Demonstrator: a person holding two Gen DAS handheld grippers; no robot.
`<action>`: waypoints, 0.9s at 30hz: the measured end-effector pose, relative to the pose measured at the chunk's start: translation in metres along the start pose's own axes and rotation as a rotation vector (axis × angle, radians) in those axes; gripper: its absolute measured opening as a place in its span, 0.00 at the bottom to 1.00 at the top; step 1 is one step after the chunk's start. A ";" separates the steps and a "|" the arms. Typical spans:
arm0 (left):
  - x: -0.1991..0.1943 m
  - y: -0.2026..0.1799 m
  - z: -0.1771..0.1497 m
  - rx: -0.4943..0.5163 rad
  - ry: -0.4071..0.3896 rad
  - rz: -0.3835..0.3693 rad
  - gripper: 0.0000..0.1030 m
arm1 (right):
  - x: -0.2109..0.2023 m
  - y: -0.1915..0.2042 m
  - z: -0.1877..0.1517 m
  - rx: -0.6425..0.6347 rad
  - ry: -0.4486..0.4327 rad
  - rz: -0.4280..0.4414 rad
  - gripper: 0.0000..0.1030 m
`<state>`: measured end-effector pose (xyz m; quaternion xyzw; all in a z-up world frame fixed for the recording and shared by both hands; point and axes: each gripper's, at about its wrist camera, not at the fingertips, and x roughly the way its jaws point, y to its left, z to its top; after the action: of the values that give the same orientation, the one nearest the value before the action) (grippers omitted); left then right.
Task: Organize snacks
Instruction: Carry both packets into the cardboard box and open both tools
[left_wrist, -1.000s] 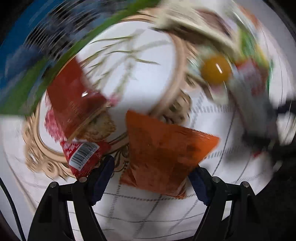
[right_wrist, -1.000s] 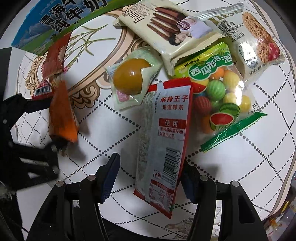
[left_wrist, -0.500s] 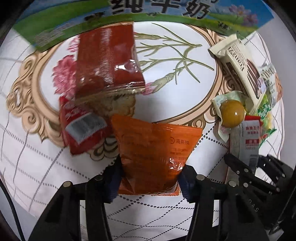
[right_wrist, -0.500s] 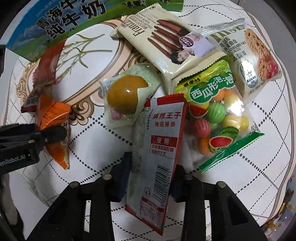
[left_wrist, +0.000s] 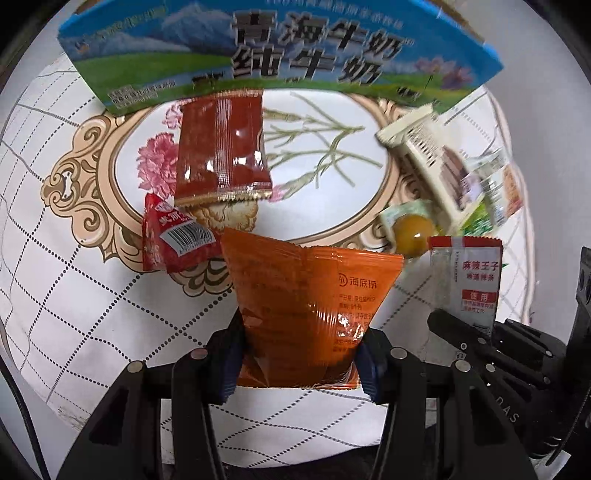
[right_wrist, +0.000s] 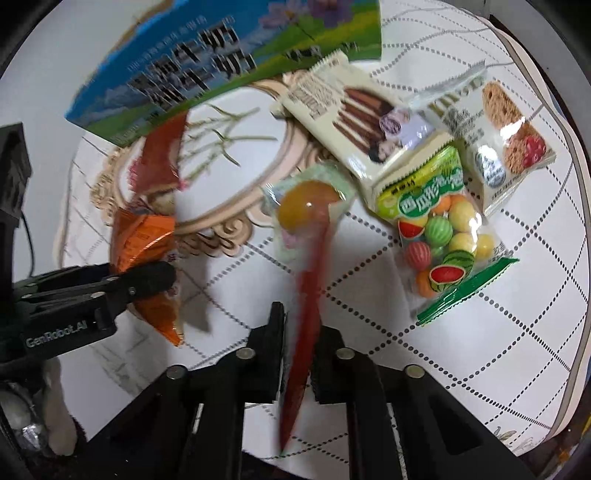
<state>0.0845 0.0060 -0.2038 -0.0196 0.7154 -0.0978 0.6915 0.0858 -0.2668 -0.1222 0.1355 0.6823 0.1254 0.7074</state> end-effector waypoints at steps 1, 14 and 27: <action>-0.007 -0.001 0.000 -0.002 -0.009 -0.012 0.48 | -0.008 0.002 -0.003 -0.004 -0.011 0.009 0.11; -0.101 0.011 0.076 -0.006 -0.159 -0.140 0.48 | -0.118 0.037 0.052 -0.054 -0.195 0.163 0.10; -0.122 0.009 0.214 -0.019 -0.244 -0.003 0.48 | -0.141 0.051 0.211 -0.101 -0.334 -0.020 0.10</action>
<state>0.3033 0.0104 -0.0901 -0.0389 0.6267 -0.0892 0.7732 0.2913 -0.2745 0.0340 0.1119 0.5493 0.1281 0.8182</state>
